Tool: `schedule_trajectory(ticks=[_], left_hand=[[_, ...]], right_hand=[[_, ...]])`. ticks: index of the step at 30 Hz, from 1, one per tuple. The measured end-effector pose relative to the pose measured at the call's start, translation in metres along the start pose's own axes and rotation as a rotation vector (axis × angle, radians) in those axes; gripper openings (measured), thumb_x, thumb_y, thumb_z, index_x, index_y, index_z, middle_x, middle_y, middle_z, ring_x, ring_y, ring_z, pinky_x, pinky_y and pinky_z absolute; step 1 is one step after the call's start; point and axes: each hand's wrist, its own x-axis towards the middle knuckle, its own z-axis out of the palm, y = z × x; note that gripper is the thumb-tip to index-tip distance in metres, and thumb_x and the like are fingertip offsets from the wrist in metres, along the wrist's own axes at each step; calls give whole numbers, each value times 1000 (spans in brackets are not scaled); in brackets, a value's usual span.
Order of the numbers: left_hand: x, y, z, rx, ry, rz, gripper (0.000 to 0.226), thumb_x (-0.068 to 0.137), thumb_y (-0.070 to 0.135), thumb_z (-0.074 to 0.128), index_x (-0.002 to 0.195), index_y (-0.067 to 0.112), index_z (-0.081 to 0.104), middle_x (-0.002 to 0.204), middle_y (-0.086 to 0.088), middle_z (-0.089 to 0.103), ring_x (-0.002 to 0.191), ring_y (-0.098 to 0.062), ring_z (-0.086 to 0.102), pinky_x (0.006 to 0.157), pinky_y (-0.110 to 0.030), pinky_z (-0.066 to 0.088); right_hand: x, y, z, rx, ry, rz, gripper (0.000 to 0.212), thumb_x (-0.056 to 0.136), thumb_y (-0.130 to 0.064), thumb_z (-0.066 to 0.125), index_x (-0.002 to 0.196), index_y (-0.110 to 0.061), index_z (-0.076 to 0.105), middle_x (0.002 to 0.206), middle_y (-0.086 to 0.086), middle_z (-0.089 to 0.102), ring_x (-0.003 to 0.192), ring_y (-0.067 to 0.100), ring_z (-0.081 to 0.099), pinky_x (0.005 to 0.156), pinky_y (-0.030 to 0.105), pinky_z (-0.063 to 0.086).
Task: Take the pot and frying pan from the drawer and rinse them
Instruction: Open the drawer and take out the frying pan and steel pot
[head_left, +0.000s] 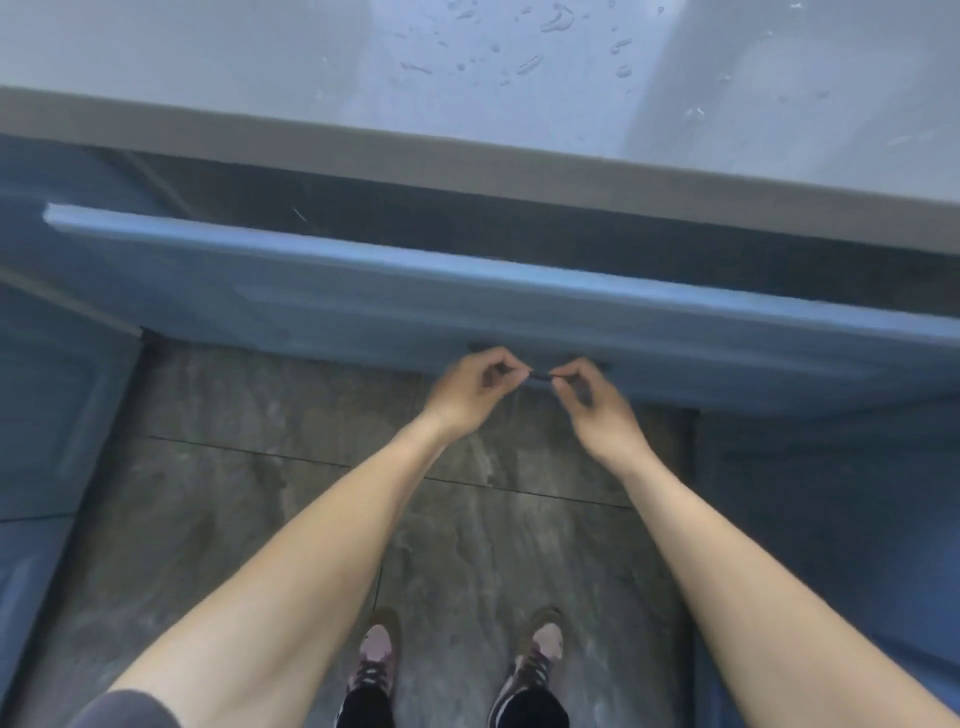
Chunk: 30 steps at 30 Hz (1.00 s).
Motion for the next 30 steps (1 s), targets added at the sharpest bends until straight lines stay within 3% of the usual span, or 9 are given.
schedule_trajectory(ticks=[2, 8, 12, 16, 18, 22, 30], left_hand=[[-24, -7, 4, -30, -46, -13, 12, 90, 26, 61, 90, 16, 69, 76, 22, 62, 65, 13, 52, 67, -13, 38], [-89, -26, 17, -108, -163, -31, 13, 89, 21, 62, 93, 13, 71, 81, 19, 66, 74, 10, 56, 72, -9, 39], [-120, -29, 26, -78, -175, -33, 11, 89, 22, 62, 93, 18, 71, 81, 13, 66, 79, -3, 58, 78, -22, 43], [-143, -29, 32, -20, -167, -76, 6, 82, 34, 64, 79, 37, 68, 80, 19, 68, 83, -11, 61, 88, -37, 48], [-154, -31, 38, 21, -147, -110, 10, 82, 35, 65, 74, 41, 66, 80, 19, 68, 84, -11, 63, 90, -38, 48], [-178, -37, 48, 24, -104, -154, 6, 86, 26, 66, 84, 31, 69, 84, 7, 69, 80, -10, 58, 85, -30, 46], [-225, -41, 62, 75, -29, -234, 18, 80, 33, 71, 66, 42, 64, 85, 5, 71, 80, -13, 61, 90, -39, 51]], right_hand=[[-28, 6, 6, -10, -19, 38, 15, 93, -26, 51, 85, -38, 52, 89, -19, 62, 92, 7, 58, 79, 25, 39], [-103, 21, 30, -35, 7, 83, 6, 94, -27, 51, 91, -31, 54, 90, -23, 61, 88, -12, 54, 78, 22, 39], [-132, 27, 37, -134, -8, 105, 3, 93, -34, 51, 91, -36, 53, 95, -19, 63, 97, 9, 59, 85, 34, 43], [-156, 24, 43, -170, -10, 163, 5, 93, -36, 50, 89, -37, 51, 97, -12, 63, 96, 19, 60, 86, 37, 46], [-166, 28, 49, -175, -3, 183, 11, 92, -38, 49, 81, -43, 49, 90, -15, 64, 93, 20, 61, 86, 40, 47], [-185, 33, 52, -238, -37, 268, 13, 93, -38, 46, 81, -42, 50, 68, -25, 62, 85, 14, 60, 81, 32, 45], [-229, 41, 67, -269, -33, 276, 10, 94, -37, 44, 89, -36, 53, 69, -19, 63, 81, 16, 60, 81, 34, 46]])
